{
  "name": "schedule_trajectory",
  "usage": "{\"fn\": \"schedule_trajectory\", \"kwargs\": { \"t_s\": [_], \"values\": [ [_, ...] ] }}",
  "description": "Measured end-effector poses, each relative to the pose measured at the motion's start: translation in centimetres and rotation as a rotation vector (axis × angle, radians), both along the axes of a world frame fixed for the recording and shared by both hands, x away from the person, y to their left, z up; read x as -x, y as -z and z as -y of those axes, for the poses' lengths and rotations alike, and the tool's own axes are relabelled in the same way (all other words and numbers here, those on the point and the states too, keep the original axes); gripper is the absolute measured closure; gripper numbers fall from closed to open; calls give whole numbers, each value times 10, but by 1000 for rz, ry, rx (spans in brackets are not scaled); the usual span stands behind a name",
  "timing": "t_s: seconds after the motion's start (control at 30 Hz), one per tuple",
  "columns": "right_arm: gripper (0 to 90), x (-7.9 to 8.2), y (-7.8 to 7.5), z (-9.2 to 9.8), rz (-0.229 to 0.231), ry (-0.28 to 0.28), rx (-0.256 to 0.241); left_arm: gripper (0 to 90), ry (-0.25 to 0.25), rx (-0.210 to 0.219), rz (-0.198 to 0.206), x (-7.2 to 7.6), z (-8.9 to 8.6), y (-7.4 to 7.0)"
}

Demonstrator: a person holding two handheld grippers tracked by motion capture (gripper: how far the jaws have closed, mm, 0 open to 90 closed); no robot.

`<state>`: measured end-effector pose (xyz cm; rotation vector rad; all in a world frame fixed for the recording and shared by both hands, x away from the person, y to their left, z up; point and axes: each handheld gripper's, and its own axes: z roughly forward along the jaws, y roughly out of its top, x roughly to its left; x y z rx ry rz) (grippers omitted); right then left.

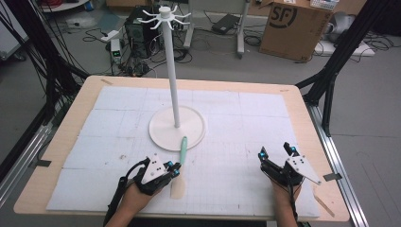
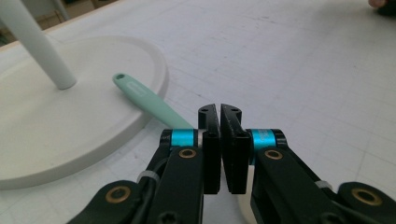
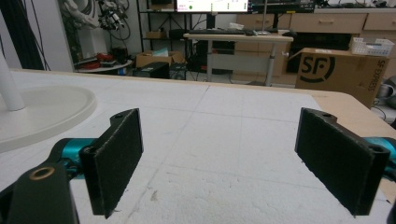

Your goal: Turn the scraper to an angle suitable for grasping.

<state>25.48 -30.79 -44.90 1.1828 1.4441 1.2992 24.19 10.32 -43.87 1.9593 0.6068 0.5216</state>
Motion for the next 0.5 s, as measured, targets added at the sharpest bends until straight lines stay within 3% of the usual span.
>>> {"fn": "schedule_trajectory", "kwargs": {
  "t_s": [0.03,0.1,0.13,0.17,0.5],
  "values": [
    [145,0,0,0,0,0,1,887,18,-24,-8,1,3,1],
    [145,0,0,0,0,-1,0,889,17,-31,-19,1,5,1],
    [145,0,0,0,1,-3,0,888,25,-30,-71,-2,7,2],
    [145,0,0,0,1,-3,-1,888,31,-32,-87,-3,7,3],
    [145,0,0,0,0,-4,-3,900,66,-81,-62,-1,16,6]
  ]
}}
